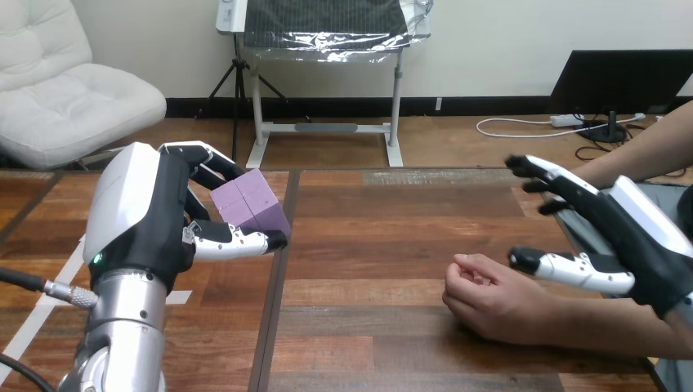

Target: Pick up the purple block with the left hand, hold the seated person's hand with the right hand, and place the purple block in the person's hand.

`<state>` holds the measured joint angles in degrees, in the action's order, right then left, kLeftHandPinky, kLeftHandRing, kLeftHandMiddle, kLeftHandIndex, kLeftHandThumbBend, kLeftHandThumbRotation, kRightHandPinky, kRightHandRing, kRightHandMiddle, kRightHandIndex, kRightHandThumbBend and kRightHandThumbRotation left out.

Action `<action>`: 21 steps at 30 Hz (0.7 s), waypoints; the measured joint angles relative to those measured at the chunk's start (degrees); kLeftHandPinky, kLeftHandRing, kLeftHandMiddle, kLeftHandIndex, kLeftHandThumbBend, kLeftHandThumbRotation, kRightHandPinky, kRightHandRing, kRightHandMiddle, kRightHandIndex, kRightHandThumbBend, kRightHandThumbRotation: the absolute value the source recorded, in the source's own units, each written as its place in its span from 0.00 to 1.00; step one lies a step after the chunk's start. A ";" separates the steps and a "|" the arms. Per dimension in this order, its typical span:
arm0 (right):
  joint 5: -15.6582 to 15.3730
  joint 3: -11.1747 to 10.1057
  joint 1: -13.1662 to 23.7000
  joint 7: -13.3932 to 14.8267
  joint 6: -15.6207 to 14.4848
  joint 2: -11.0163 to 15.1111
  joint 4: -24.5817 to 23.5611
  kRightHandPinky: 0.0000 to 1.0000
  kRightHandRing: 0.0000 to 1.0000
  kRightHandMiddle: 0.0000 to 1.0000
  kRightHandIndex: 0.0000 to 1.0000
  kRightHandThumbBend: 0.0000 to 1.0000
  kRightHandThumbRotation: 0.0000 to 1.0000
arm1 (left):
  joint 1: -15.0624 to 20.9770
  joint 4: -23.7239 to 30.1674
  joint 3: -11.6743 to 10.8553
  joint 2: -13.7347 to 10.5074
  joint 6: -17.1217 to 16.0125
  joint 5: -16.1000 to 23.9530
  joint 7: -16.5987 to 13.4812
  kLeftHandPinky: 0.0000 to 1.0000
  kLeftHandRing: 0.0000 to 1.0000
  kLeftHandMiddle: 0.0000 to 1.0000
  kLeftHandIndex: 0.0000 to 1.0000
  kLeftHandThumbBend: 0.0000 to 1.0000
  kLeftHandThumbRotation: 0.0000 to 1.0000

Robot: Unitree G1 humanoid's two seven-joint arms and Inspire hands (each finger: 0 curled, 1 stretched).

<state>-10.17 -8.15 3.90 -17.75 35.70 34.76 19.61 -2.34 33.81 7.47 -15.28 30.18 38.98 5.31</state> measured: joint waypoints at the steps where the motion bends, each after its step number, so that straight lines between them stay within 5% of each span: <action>1: -0.06 0.01 0.00 -0.04 0.00 0.32 0.29 0.74 0.86 0.90 0.90 0.93 0.72 | 0.00 0.00 -0.04 0.01 0.02 0.00 0.03 0.18 0.26 0.35 0.43 0.73 0.00; 21: -4.39 1.54 0.76 -2.18 -1.01 6.22 5.68 0.73 0.86 0.91 0.91 0.95 0.65 | -0.01 0.00 -0.86 0.47 0.10 -0.16 0.77 0.17 0.24 0.33 0.44 0.73 0.00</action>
<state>-14.56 -6.61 4.66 -19.94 34.69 40.98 25.29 -2.35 33.81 6.61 -14.81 30.28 38.83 6.09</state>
